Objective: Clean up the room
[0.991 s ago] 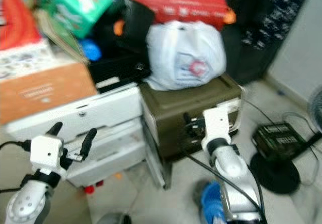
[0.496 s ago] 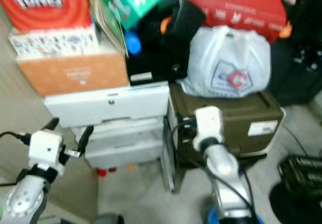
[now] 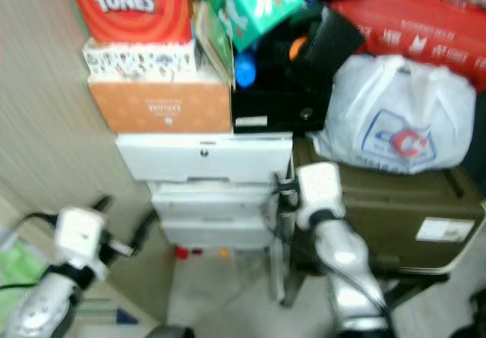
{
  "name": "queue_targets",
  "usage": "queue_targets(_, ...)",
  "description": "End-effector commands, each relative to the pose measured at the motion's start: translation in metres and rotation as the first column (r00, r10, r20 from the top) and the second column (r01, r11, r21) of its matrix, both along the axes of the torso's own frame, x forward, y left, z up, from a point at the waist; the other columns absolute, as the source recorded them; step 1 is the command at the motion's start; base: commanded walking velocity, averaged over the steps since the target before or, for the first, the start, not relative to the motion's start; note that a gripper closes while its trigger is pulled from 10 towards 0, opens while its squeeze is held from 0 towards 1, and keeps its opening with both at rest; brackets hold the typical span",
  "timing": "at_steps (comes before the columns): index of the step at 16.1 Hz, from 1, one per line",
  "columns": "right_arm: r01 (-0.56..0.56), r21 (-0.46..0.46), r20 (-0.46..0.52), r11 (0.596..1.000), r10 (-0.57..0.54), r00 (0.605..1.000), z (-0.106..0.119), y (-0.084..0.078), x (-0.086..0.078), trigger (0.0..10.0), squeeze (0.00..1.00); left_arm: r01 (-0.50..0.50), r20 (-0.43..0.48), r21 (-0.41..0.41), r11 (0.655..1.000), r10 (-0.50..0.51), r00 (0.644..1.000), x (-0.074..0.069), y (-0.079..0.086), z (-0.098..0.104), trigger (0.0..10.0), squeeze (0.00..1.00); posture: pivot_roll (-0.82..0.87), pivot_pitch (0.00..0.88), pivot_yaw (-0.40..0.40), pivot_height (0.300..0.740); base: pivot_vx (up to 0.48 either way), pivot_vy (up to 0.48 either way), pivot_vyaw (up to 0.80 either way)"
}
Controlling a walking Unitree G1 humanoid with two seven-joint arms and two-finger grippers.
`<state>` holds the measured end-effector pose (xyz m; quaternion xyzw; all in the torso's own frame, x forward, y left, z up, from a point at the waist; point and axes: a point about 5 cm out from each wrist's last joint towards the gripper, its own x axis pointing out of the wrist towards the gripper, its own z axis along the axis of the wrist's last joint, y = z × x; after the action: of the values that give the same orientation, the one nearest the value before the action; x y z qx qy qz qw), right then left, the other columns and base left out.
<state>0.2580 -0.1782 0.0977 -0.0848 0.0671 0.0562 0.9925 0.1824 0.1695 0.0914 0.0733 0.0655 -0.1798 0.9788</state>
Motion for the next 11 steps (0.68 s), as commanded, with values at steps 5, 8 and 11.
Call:
queue_targets(5, 0.016, -0.005, -0.002, 1.0, -0.016, 1.0, 0.0, -0.002, 0.004, 10.0, 0.0, 0.125, -0.088, -0.047, 0.991, -0.128, 0.988, -0.003, 0.0, -0.003, 10.0, 0.0, -0.04, 0.0, -0.023, 0.74, 0.0, 0.0, 0.64)
queue_targets(8, 0.024, -0.002, -0.006, 1.0, -0.024, 1.0, -0.002, -0.003, 0.004, 10.0, 0.0, 0.192, -0.158, -0.077, 0.978, -0.203, 0.966, -0.012, 0.001, -0.008, 10.0, 0.0, -0.04, 0.0, -0.023, 0.74, 0.0, 0.0, 0.8)
queue_targets(11, 0.023, -0.015, -0.014, 1.0, -0.023, 1.0, -0.004, -0.004, 0.007, 10.0, 0.0, 0.255, -0.235, -0.132, 0.958, -0.28, 0.931, -0.022, 0.004, -0.011, 10.0, 0.0, -0.03, 0.0, -0.027, 0.74, 0.0, 0.0, 0.8)
